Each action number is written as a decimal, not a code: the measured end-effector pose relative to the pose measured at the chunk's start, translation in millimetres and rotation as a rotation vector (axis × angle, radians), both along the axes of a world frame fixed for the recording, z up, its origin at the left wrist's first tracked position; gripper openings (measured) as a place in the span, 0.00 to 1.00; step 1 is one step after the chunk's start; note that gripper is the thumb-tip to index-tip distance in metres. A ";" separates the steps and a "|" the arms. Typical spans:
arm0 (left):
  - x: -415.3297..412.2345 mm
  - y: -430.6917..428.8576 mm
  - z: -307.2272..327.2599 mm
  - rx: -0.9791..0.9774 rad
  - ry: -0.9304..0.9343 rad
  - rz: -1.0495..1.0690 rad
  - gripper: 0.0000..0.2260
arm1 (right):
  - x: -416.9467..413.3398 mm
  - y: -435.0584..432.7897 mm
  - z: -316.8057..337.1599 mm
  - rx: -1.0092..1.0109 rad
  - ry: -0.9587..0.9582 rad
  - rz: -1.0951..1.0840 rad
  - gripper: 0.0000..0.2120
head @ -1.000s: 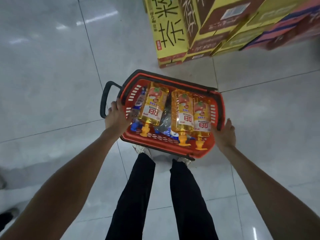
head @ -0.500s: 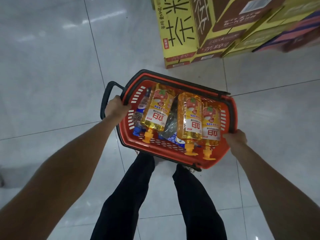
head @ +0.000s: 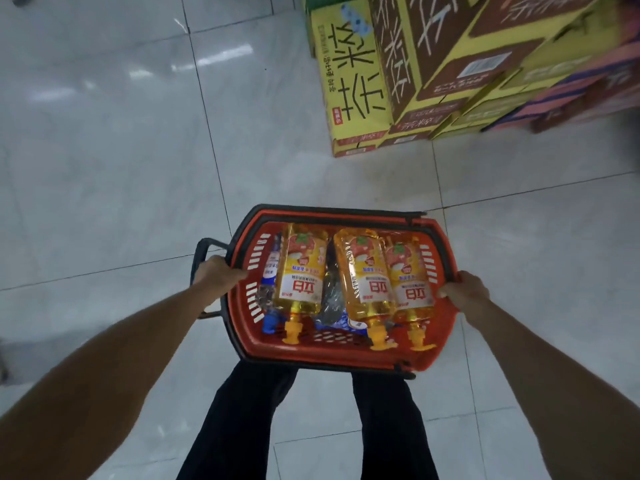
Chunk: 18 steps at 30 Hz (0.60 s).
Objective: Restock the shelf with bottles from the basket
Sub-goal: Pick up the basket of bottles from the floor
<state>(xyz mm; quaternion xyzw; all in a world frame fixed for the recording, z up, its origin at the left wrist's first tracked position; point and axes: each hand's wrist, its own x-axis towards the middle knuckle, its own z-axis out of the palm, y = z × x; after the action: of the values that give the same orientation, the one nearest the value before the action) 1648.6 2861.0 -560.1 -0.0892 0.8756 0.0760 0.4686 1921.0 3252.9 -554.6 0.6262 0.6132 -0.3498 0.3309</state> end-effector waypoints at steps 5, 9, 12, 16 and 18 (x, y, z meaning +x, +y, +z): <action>16.4 -53.0 93.8 -0.031 0.052 0.012 0.19 | -5.4 -24.2 94.4 -0.052 0.009 0.024 0.14; 27.6 -89.8 189.7 -0.038 0.104 0.033 0.23 | -12.2 -46.9 187.6 -0.101 0.026 0.101 0.13; 38.0 -119.4 259.1 -0.004 0.118 0.095 0.19 | -20.2 -63.0 251.1 -0.134 0.050 0.172 0.12; 59.2 -158.7 329.4 0.027 0.160 0.169 0.17 | -44.1 -89.3 318.2 -0.112 0.142 0.312 0.11; 68.5 -176.6 352.2 0.041 0.185 0.208 0.19 | -59.4 -105.4 347.6 -0.055 0.159 0.407 0.08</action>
<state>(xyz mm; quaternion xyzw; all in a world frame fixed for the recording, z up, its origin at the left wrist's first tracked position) 1717.1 2684.4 -207.9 -0.1625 0.8992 0.1501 0.3774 1861.5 3147.6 -207.0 0.4508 0.7412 -0.3406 0.3623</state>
